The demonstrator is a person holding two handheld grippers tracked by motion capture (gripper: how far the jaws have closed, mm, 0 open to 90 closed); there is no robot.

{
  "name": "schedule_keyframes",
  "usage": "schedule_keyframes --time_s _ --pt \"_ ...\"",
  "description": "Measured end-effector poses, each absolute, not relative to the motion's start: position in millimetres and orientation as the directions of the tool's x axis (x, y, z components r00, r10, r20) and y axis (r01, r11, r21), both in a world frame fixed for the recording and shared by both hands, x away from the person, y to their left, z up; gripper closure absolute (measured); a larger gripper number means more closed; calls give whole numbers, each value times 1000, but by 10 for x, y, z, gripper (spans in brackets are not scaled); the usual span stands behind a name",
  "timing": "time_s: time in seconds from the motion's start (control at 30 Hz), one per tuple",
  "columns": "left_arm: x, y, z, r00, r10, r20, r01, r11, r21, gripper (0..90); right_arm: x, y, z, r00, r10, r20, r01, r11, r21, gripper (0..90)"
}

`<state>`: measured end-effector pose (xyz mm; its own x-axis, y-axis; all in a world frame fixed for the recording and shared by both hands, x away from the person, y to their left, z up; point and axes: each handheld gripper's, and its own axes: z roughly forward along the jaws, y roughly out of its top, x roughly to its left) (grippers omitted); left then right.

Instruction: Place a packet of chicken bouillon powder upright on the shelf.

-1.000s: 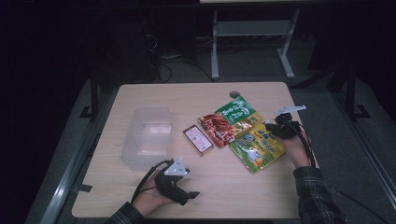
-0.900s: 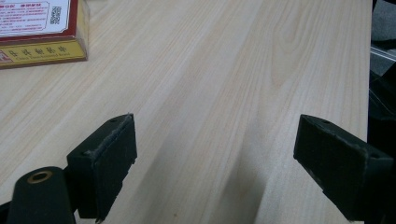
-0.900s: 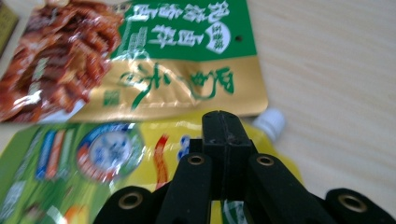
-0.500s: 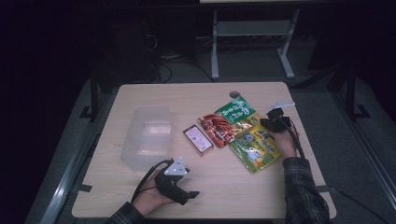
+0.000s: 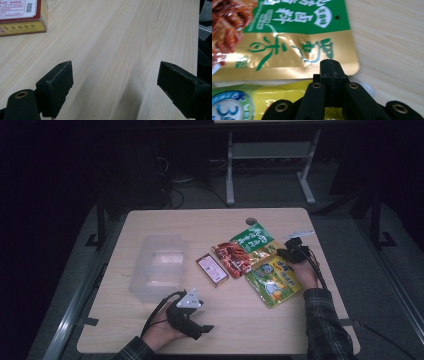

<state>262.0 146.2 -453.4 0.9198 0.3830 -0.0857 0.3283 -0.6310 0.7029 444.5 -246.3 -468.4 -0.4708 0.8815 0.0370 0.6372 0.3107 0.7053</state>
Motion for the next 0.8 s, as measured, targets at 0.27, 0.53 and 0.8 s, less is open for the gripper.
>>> schedule_keyframes --time_s 0.27,0.53,0.8 --pt "2608 1461 -4529 918 386 -94 334 -623 707 125 4341 -2357 -4693 -552 832 49 620 370 692 897" --pt "2602 1456 -4524 919 384 -93 332 -624 707 126 4203 -2225 -4710 -637 766 87 586 408 701 897" --pt "2602 1461 -4522 918 384 -95 334 -623 707 126 4060 -2041 -4675 -718 686 120 548 450 705 897"
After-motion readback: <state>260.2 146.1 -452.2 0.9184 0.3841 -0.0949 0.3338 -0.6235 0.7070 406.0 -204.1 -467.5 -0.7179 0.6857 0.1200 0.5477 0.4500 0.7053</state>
